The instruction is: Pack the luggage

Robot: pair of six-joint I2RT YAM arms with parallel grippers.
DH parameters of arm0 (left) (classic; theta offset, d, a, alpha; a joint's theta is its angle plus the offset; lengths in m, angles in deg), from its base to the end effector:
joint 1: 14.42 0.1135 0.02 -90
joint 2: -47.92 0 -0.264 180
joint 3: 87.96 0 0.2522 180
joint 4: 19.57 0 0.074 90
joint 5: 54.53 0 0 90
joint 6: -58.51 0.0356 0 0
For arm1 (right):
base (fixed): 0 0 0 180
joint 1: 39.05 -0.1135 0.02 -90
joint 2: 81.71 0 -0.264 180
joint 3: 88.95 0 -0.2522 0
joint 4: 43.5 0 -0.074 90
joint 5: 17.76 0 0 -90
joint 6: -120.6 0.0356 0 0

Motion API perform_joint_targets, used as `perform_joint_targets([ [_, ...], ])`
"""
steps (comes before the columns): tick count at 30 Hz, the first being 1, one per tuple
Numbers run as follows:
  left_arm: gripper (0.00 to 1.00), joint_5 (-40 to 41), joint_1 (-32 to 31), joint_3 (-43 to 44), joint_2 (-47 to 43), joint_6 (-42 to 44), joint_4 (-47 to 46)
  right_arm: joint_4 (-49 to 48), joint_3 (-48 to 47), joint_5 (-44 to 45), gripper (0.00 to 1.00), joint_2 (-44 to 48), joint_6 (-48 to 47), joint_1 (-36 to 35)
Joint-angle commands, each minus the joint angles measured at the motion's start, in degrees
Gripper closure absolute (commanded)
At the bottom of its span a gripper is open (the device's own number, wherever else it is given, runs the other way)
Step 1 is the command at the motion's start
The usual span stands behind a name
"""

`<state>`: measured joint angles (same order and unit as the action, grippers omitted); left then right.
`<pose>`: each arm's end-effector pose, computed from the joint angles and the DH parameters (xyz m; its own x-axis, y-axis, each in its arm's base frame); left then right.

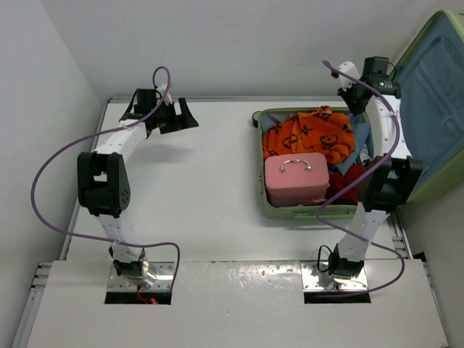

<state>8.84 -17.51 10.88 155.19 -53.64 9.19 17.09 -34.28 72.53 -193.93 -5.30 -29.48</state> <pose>0.4307 -0.0392 0.2647 -0.7116 -0.2991 -0.6357 0.1473 0.8212 -0.5513 0.4334 -0.0733 0.3343 -0.6882 -0.4786 -0.5453 -0.2888 0.8701 -0.3993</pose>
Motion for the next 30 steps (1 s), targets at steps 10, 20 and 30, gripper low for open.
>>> perform_joint_targets([
  [10,0.05,-1.23,-0.42,3.16,-0.83,-0.52,-0.85,-12.19,5.65,-13.82,0.83,-5.55,21.83,-0.51],
  [20,0.05,-2.11,1.15,2.55,0.49,-2.28,-0.85,-11.6,9.54,-15.86,0.84,-10.82,21.4,-3.5],
  [30,0.05,0.44,1.16,2.55,-0.04,-2.28,-0.85,0.72,3.73,-11.02,0.63,-9.86,18.41,-3.15],
])
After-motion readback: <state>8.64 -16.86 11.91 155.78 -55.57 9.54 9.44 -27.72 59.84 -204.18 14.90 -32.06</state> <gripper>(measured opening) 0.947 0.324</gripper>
